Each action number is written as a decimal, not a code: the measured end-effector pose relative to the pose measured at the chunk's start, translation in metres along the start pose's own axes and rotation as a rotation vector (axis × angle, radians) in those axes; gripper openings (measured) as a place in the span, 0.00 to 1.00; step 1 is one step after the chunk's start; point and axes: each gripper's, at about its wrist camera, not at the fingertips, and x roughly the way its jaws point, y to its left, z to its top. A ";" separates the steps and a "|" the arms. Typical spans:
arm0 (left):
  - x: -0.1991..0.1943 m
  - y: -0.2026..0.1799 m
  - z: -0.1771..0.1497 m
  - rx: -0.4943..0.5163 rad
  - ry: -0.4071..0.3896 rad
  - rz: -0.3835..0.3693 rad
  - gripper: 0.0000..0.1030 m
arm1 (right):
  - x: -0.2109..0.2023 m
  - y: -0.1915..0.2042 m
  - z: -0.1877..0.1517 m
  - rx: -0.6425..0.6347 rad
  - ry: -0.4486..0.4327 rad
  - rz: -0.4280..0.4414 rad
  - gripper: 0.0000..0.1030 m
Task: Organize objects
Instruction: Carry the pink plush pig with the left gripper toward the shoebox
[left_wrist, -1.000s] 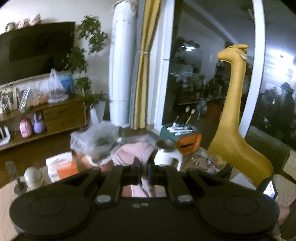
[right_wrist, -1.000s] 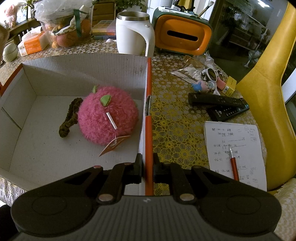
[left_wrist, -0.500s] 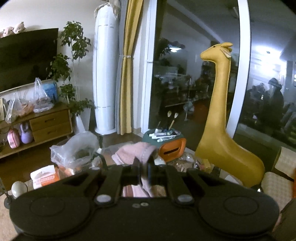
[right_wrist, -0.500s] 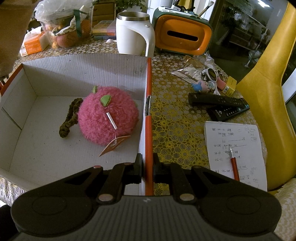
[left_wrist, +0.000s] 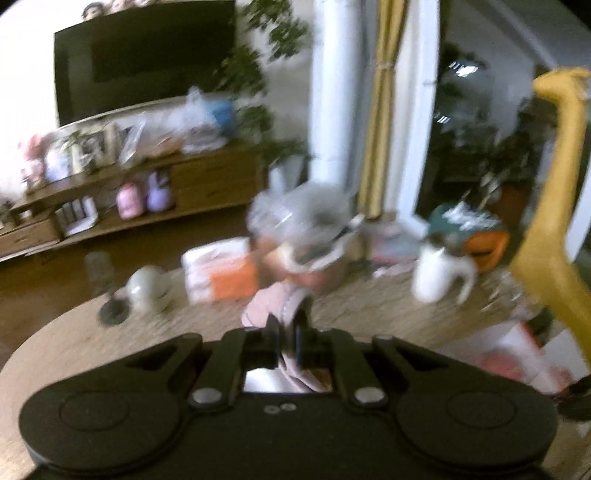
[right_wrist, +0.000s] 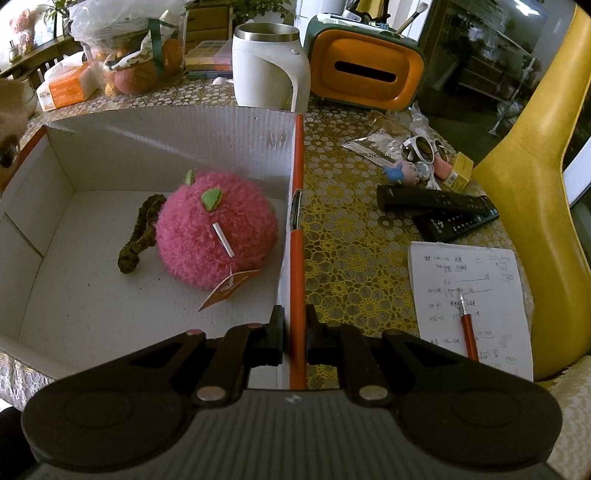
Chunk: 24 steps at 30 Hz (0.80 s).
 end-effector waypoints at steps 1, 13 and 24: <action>0.001 0.006 -0.004 0.006 0.009 0.025 0.05 | 0.000 0.000 0.000 -0.001 0.000 0.002 0.10; -0.001 0.080 -0.041 -0.078 0.098 0.152 0.05 | 0.001 0.006 -0.001 -0.019 0.004 -0.006 0.10; -0.080 0.045 0.024 -0.036 -0.158 -0.027 0.05 | 0.000 0.009 -0.001 -0.022 0.011 -0.015 0.10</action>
